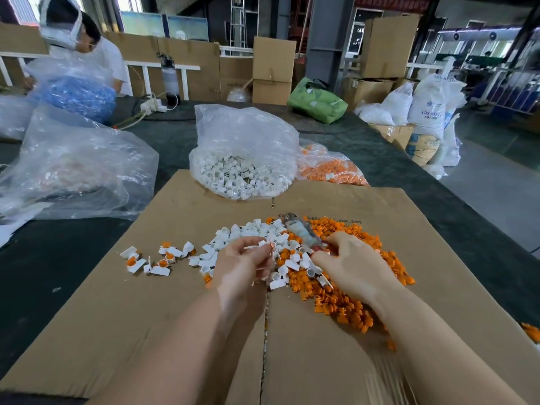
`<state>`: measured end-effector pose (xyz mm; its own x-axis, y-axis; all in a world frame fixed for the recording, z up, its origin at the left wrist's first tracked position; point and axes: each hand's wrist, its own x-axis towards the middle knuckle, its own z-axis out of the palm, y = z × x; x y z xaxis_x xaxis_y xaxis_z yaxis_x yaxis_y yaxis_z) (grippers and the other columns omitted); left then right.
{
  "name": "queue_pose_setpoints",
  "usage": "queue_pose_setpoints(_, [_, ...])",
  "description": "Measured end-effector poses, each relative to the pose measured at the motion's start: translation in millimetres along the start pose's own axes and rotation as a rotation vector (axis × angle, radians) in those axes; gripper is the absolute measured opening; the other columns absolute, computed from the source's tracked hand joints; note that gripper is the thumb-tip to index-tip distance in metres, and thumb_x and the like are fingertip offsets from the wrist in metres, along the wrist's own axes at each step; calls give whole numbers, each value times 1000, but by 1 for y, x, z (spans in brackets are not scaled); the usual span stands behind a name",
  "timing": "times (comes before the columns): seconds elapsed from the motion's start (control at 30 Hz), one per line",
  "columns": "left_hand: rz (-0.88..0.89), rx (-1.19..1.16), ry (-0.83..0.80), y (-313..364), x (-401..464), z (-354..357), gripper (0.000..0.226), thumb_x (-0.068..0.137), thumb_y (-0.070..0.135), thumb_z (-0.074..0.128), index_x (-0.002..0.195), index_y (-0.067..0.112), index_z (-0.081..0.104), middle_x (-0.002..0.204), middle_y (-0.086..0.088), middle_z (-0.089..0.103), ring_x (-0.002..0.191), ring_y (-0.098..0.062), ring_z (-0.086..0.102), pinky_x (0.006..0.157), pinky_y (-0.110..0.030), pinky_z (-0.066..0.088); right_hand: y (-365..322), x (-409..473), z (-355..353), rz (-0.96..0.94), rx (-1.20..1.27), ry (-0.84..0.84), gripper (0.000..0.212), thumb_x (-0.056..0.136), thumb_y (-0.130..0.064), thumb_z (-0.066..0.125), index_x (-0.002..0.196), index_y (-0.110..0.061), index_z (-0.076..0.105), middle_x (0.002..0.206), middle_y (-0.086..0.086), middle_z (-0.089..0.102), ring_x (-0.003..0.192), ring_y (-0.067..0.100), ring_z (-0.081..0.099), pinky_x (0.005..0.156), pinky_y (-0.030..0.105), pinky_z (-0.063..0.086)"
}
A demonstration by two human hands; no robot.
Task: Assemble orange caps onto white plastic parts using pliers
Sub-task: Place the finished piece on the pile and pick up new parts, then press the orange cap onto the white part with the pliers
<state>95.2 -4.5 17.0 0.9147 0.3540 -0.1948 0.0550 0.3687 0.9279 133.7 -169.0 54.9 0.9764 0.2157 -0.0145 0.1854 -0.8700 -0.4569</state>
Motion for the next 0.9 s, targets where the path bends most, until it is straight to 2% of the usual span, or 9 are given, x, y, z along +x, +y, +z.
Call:
queue_pose_setpoints(0.07, [0, 53, 1, 6, 8, -1, 14, 87, 3, 64, 99, 4, 59, 66, -8, 61, 55, -17, 54, 53, -25, 46, -10, -3, -5, -35, 141, -123, 35, 86, -39, 51, 86, -5, 57, 78, 6, 54, 68, 21, 50, 62, 34, 38])
queue_pose_setpoints(0.13, [7, 69, 24, 10, 15, -2, 9, 87, 4, 65, 94, 7, 60, 66, -6, 64, 56, -15, 57, 57, -24, 50, -15, -6, -8, -28, 262, -246, 38, 86, -36, 52, 81, 2, 55, 74, 21, 50, 63, 33, 45, 59, 41, 37])
queue_pose_setpoints(0.23, [2, 64, 65, 12, 25, -3, 7, 86, 2, 65, 89, 7, 61, 63, -5, 65, 54, -13, 59, 56, -22, 53, -21, -10, -12, -5, 409, -366, 24, 86, -34, 52, 74, -13, 48, 74, 11, 41, 65, 21, 36, 59, 33, 30])
queue_pose_setpoints(0.33, [-9, 39, 104, 12, 31, -5, 8, 86, 0, 64, 85, 6, 60, 56, -2, 64, 50, -11, 59, 53, -19, 53, -22, -11, -14, 22, 502, -443, 33, 87, -30, 51, 66, -7, 44, 60, 7, 47, 63, 21, 41, 59, 32, 30])
queue_pose_setpoints(0.4, [-15, 45, 121, 11, 33, -5, 9, 85, -1, 64, 85, 6, 59, 59, -4, 64, 49, -10, 59, 52, -18, 53, -24, -11, -14, 43, 519, -468, 34, 88, -28, 51, 61, -11, 40, 52, 1, 47, 62, 20, 50, 58, 30, 32])
queue_pose_setpoints(0.53, [-25, 51, 137, 9, 33, -6, 10, 85, -3, 63, 90, 3, 58, 66, -8, 63, 50, -11, 58, 52, -18, 52, -26, -12, -10, 69, 535, -498, 32, 88, -24, 51, 60, -13, 41, 59, 2, 48, 67, 21, 56, 63, 34, 36])
queue_pose_setpoints(0.67, [-42, 11, 148, 10, 32, -5, 9, 86, -4, 62, 89, 3, 58, 66, -8, 61, 48, -10, 58, 48, -16, 51, -28, -14, -9, 91, 551, -525, 19, 86, -23, 52, 71, -11, 50, 76, 8, 54, 71, 21, 56, 67, 38, 40])
queue_pose_setpoints(0.77, [-61, -24, 156, 12, 30, -3, 10, 86, -5, 61, 86, 4, 57, 62, -7, 61, 45, -8, 58, 46, -16, 50, -27, -14, -8, 93, 565, -545, 19, 86, -19, 49, 69, -11, 50, 76, 10, 54, 70, 22, 56, 62, 36, 44])
queue_pose_setpoints(0.9, [-67, -22, 141, 13, 26, -2, 8, 86, -6, 60, 87, 2, 57, 62, -7, 60, 43, -8, 57, 46, -17, 50, -27, -17, -5, 62, 496, -493, 6, 86, -14, 48, 85, -8, 49, 73, 8, 54, 60, 19, 52, 50, 25, 42])
